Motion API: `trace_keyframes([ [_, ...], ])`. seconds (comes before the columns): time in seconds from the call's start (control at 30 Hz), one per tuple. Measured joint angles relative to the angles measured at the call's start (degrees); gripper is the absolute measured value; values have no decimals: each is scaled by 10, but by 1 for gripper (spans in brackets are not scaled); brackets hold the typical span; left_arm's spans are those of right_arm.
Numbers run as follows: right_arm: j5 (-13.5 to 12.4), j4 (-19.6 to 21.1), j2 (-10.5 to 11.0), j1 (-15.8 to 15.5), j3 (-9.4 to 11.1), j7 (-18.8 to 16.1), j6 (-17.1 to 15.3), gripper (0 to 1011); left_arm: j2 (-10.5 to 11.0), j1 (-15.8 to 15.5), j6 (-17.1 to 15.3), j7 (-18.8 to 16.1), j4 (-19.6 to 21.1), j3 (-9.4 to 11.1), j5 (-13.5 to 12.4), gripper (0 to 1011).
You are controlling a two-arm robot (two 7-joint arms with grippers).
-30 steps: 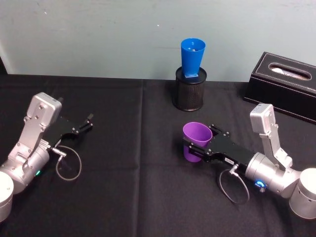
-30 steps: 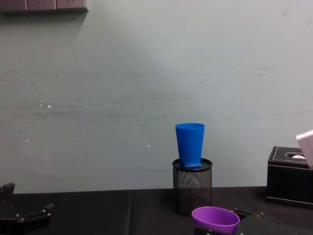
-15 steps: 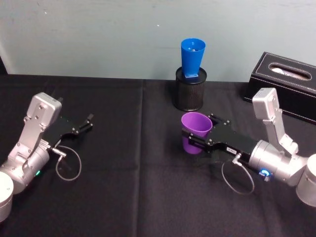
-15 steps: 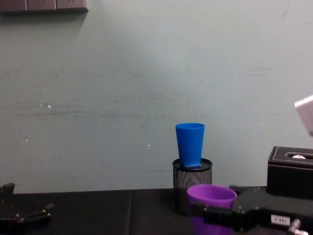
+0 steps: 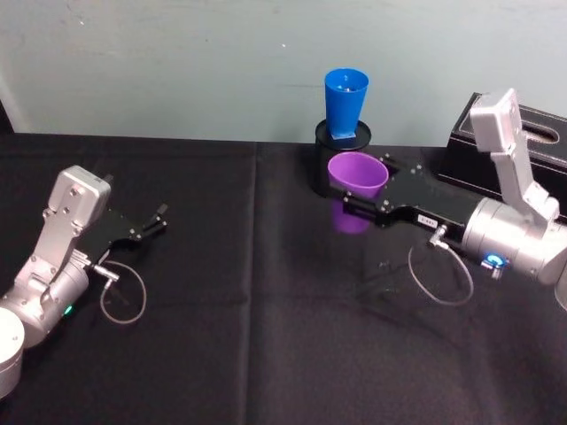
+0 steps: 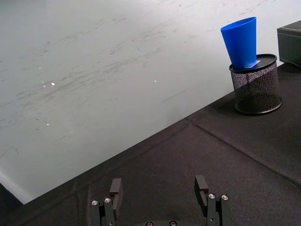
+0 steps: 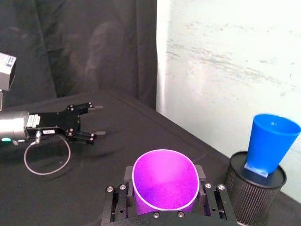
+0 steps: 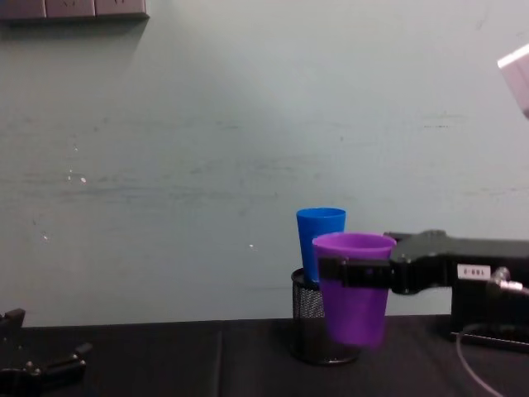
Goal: Pick up one cup with a gripper and tap it against the other cup.
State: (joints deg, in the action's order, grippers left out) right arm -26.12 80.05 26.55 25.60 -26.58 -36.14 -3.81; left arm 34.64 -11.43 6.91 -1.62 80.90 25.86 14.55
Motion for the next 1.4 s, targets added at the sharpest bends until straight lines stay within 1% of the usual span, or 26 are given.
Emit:
trace_keyframes([
  [0.23, -7, 18, 13, 16, -7, 6, -22, 738, 0, 0, 0, 0, 0, 0, 0, 1005],
  [0.5, -19, 29, 20, 27, -12, 13, -37, 738, 0, 0, 0, 0, 0, 0, 0, 1005],
  [0.97, -29, 45, 29, 30, -19, 23, -42, 738, 0, 0, 0, 0, 0, 0, 0, 1005],
  [1.4, -28, 44, 28, 30, -18, 23, -41, 738, 0, 0, 0, 0, 0, 0, 0, 1005],
])
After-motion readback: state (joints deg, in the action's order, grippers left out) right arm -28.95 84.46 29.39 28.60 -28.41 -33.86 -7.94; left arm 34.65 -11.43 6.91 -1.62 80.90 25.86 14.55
